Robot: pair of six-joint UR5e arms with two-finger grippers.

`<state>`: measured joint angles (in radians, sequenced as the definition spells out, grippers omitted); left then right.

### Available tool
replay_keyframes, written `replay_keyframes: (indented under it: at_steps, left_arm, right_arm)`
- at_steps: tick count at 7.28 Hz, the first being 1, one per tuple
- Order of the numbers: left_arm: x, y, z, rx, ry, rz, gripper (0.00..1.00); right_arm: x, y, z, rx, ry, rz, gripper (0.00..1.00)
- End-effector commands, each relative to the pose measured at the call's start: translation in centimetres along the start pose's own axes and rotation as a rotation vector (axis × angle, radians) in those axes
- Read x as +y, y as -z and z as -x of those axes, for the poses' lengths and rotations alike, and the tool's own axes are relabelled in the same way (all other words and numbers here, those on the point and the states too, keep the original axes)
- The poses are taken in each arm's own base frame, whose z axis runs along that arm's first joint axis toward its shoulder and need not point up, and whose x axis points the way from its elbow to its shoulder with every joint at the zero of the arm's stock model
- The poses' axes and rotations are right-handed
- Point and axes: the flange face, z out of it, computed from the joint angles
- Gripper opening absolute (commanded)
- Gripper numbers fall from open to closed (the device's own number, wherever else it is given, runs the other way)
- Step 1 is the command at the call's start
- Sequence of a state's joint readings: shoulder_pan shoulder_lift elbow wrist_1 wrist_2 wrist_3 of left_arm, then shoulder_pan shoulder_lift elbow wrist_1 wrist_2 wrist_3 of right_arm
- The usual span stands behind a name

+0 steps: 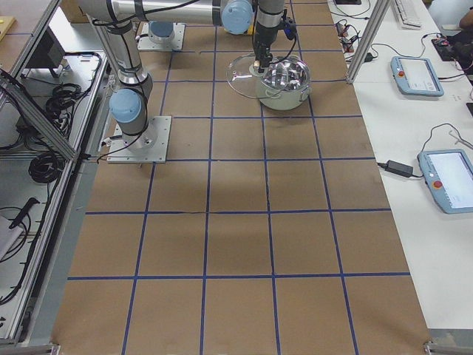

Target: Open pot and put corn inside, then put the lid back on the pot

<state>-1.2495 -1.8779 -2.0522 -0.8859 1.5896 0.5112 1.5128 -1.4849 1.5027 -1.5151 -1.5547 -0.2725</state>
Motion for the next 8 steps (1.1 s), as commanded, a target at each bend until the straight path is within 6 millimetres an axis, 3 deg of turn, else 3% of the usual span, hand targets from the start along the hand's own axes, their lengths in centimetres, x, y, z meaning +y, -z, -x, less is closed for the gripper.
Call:
replay_keyframes:
  at_steps: [1, 2, 5, 7, 8]
  left_arm:
    - [0.2, 1.2, -0.6, -0.009, 0.026, -0.01, 0.26]
    - [0.0, 3.1, -1.1, -0.022, 0.077, -0.033, 0.25]
    - [-2.3, 8.3, -9.4, -0.044, 0.135, -0.086, 0.25]
    - [-6.3, 15.0, -14.3, -0.03, 0.174, -0.091, 0.25]
    - [-8.9, 18.4, -17.9, 0.018, 0.186, -0.096, 0.25]
  right_arm:
    - [0.0, -0.1, 0.0, -0.005, 0.002, 0.002, 0.4]
    - [0.0, -0.5, 0.0, -0.006, 0.002, 0.008, 0.4]
    - [-0.1, -0.4, -0.1, -0.003, 0.022, 0.002, 0.4]
    - [0.0, -0.2, -0.3, -0.001, 0.02, -0.002, 0.4]
    - [0.0, -0.2, -1.1, -0.002, 0.008, -0.001, 0.4]
